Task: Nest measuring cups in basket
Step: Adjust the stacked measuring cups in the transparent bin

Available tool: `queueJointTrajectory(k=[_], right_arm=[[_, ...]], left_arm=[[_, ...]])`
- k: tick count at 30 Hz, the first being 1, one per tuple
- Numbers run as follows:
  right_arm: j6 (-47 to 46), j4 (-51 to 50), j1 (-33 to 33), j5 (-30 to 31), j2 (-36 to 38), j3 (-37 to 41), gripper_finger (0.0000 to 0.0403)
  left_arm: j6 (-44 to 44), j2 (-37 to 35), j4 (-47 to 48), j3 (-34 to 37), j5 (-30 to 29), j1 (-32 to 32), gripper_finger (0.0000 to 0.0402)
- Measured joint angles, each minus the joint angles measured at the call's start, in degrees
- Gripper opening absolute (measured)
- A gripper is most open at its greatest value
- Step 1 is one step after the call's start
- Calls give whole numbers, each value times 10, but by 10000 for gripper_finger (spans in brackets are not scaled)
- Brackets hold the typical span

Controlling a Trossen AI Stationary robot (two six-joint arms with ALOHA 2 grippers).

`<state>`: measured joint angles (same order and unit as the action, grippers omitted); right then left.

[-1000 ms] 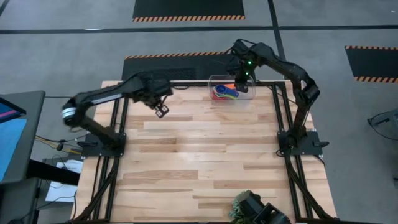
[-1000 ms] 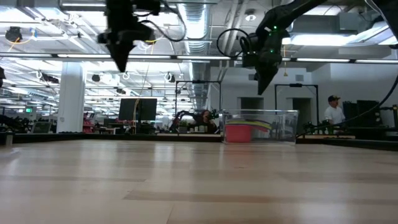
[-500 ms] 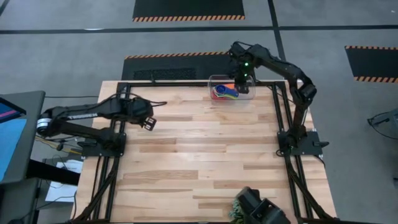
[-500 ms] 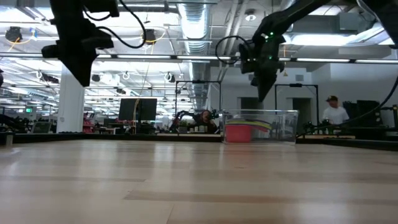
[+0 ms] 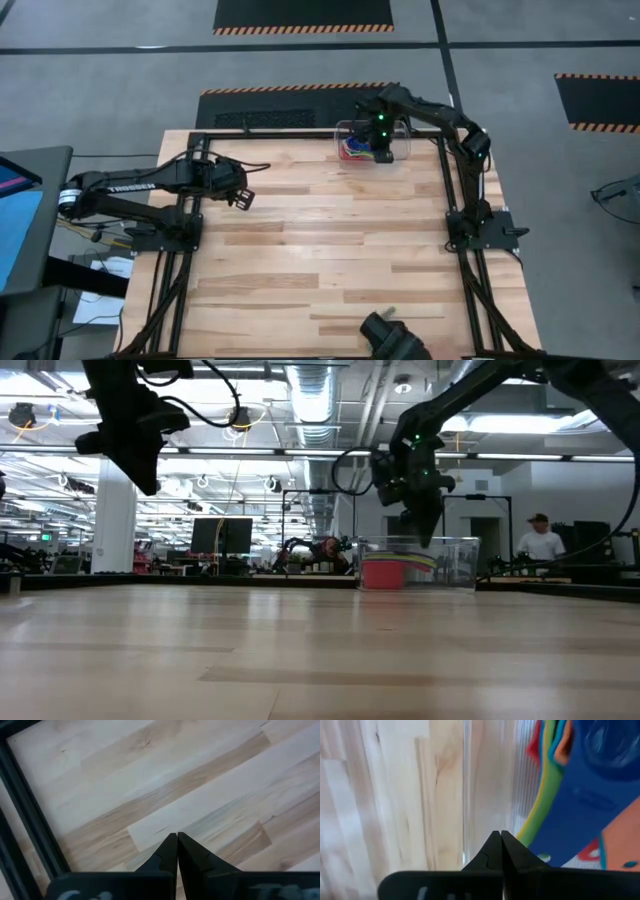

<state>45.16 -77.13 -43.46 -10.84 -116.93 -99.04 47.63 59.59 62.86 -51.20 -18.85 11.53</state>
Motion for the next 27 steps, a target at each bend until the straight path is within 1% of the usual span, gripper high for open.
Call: queueJointTrajectory(k=[4,11,27], right_arm=[[-17,-8,15,2,-6,0,1],[-30,6,36,2,-15,0,1],[-87,22,36,4,-16,0,0]], left_arm=[[-18,0,0,0,-2,0,0],[-19,0,1,0,-7,0,0],[-12,0,1,0,-10,0,0]])
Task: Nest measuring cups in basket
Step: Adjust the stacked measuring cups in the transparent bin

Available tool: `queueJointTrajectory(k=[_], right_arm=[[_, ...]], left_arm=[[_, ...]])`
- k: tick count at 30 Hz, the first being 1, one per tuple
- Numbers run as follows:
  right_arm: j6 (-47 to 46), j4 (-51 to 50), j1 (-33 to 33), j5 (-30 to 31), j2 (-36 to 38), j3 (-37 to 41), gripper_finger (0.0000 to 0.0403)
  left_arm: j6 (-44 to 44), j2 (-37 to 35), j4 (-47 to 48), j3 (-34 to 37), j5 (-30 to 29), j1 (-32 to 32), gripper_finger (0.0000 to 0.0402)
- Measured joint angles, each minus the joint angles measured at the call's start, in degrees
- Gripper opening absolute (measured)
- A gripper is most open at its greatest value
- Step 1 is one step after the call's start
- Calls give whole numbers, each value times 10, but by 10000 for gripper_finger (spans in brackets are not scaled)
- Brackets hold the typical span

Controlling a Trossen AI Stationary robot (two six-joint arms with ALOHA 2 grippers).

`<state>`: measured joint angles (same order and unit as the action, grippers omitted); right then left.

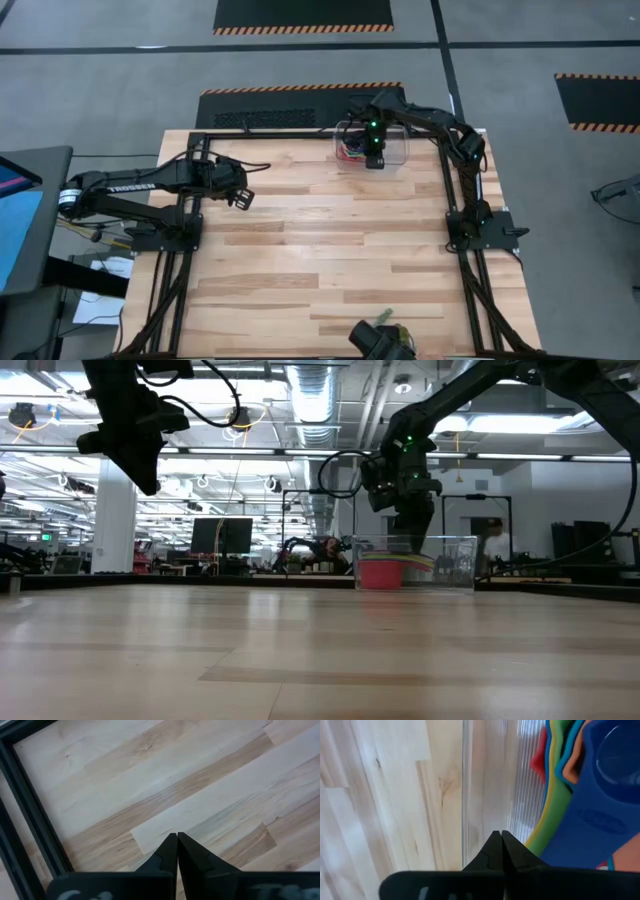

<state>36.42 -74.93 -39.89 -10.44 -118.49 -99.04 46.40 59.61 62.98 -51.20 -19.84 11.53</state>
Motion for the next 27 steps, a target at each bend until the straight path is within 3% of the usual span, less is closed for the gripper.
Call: queueJointTrajectory(k=[19,22,27], right_arm=[[-22,40,-26,21,-8,0,0],[-41,65,-30,57,-8,0,0],[-45,35,-28,42,-8,0,0]], left_arm=[[34,0,-2,0,-16,-50,0],[46,0,-2,0,-20,-58,0],[53,0,-2,0,-21,-67,0]])
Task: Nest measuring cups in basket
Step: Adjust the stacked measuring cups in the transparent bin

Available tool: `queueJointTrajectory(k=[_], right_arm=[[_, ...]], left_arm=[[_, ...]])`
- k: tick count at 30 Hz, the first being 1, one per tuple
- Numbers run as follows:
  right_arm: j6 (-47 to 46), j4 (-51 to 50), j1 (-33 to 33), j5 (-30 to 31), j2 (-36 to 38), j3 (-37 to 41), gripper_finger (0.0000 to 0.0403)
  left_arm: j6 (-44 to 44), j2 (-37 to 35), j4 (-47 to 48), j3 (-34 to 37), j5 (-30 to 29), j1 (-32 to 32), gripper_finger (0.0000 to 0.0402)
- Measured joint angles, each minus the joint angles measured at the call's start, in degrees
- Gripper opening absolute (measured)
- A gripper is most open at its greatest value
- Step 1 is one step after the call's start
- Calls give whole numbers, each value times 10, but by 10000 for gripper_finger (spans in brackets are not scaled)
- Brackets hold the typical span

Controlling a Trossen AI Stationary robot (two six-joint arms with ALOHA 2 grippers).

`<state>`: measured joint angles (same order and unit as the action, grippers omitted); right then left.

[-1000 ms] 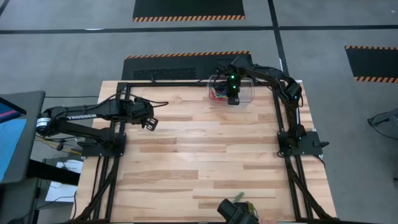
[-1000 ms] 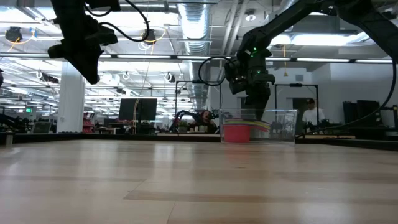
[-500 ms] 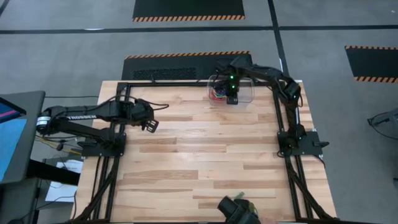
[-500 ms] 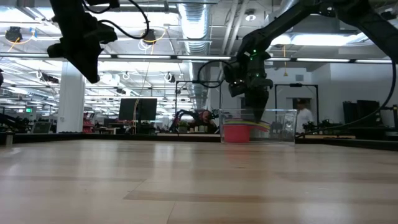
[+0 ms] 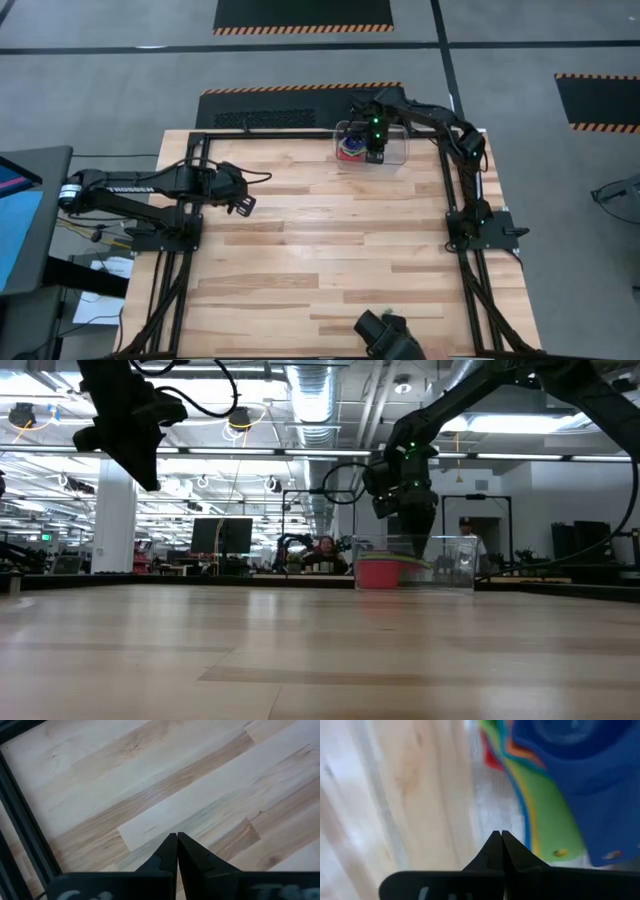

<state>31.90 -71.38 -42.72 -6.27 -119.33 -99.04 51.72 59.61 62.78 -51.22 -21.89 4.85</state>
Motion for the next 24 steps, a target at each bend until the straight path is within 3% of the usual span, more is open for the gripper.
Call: queueJointTrajectory(k=[24], right_arm=[[24,38,-4,3,0,0,0]], left_arm=[[6,0,0,0,-14,0,0]])
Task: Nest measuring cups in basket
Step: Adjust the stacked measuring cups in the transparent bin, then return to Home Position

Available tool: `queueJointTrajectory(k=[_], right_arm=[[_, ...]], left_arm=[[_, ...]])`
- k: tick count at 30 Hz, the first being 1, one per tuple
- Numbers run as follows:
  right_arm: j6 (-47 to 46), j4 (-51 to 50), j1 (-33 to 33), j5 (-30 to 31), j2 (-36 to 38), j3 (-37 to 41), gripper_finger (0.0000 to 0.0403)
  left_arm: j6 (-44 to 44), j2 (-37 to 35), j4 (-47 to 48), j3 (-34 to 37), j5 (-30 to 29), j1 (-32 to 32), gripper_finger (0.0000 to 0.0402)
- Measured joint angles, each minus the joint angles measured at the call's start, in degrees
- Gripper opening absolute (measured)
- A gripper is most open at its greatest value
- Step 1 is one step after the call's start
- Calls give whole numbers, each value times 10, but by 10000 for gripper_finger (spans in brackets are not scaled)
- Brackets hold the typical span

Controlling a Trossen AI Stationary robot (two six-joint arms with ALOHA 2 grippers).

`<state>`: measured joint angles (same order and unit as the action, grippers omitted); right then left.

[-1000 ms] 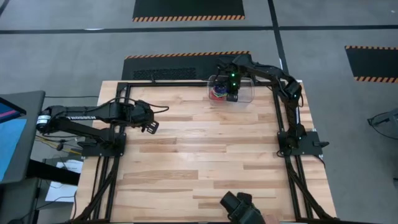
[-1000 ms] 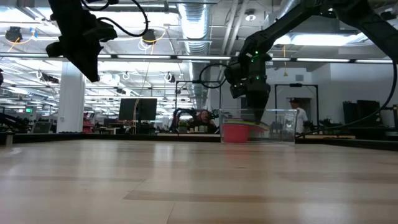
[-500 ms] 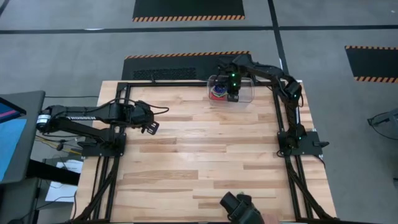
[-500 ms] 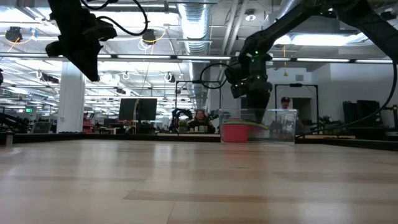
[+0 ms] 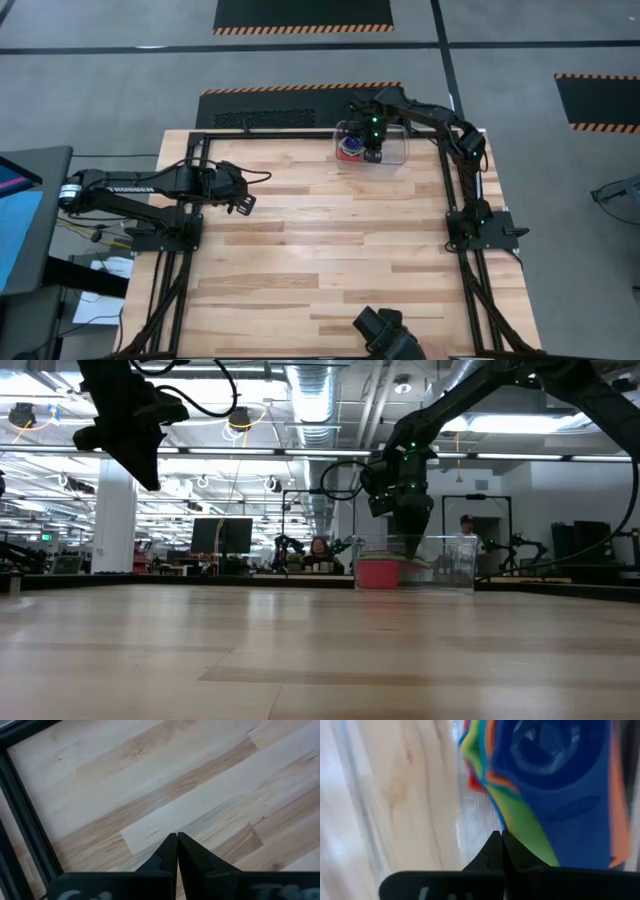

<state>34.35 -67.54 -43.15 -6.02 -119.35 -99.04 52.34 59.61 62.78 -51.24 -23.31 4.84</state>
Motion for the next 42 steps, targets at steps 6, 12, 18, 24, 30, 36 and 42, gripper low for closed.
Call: queueJointTrajectory(k=[6,12,18,24,30,36,42], right_arm=[[-7,38,-2,8,0,0,0],[-9,-19,4,1,0,0,0],[6,25,2,10,0,0,0],[-6,54,-9,45,0,0,0],[-18,38,-9,46,0,0,0],[-18,-31,1,45,0,-6,1],[-53,-115,17,46,0,-82,3]], left_arm=[[0,0,0,0,0,0,0],[0,0,0,0,0,0,0],[1,0,0,0,0,0,0],[9,0,0,0,0,0,0],[10,0,0,0,0,0,0],[10,0,0,0,0,0,0],[9,0,-4,0,0,0,0]])
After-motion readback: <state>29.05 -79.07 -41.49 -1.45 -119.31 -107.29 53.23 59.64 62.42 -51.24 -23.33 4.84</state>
